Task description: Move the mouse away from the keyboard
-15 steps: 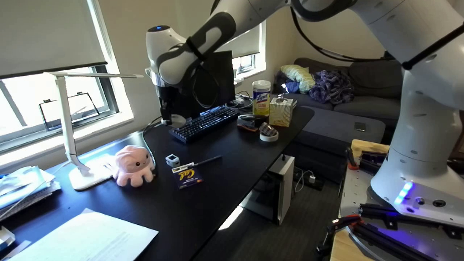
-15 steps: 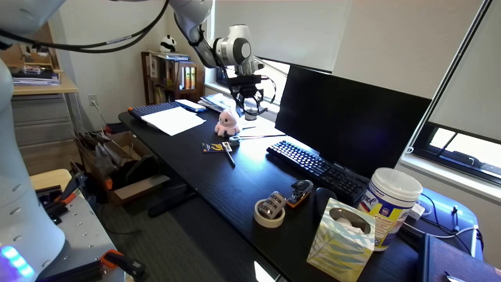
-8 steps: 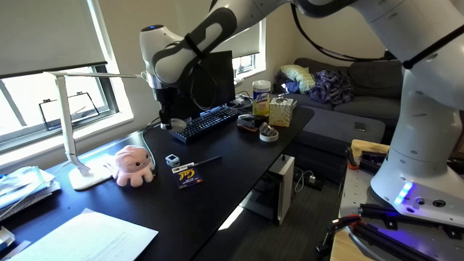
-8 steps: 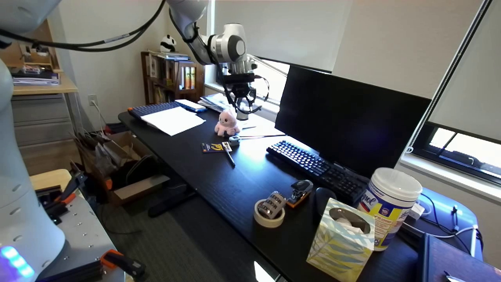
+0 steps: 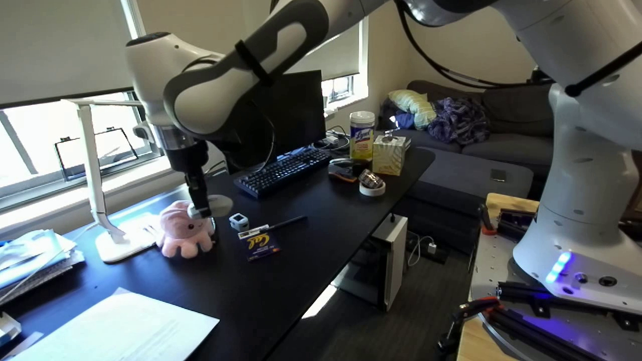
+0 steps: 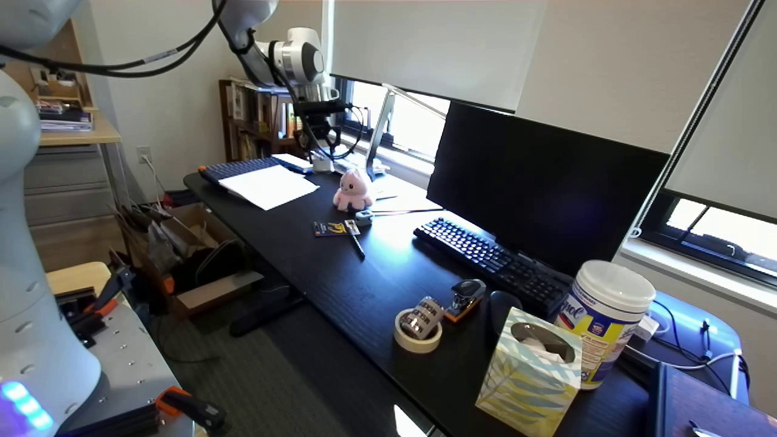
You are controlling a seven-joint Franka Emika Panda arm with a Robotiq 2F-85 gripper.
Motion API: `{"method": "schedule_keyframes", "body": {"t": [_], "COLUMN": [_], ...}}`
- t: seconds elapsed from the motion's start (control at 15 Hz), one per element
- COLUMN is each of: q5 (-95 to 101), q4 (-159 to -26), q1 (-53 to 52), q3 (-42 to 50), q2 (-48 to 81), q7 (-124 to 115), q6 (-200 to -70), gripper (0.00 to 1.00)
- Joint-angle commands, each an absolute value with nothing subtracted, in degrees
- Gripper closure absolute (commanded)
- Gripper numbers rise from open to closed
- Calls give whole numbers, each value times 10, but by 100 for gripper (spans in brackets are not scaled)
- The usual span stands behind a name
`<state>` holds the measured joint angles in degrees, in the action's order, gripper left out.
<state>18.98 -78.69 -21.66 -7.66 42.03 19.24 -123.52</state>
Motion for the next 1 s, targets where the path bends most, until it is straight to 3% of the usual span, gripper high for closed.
{"method": "schedule_keyframes", "body": {"t": [0.0,0.07,0.2,0.27,0.93], "q5": [214,201,204,205,221], "q4": [-798,-789,-789,-789,-742], "q1": [-231,-230,-238,-237,-227], "q3": [-92,-93,-94,-94,-130], "q2": [428,426,433,435,564], "q7": [212,197,197,197,441], "q6": [-1253,-1235,-1239,-1240,-1261], "gripper": [61,36,36,61,61]}}
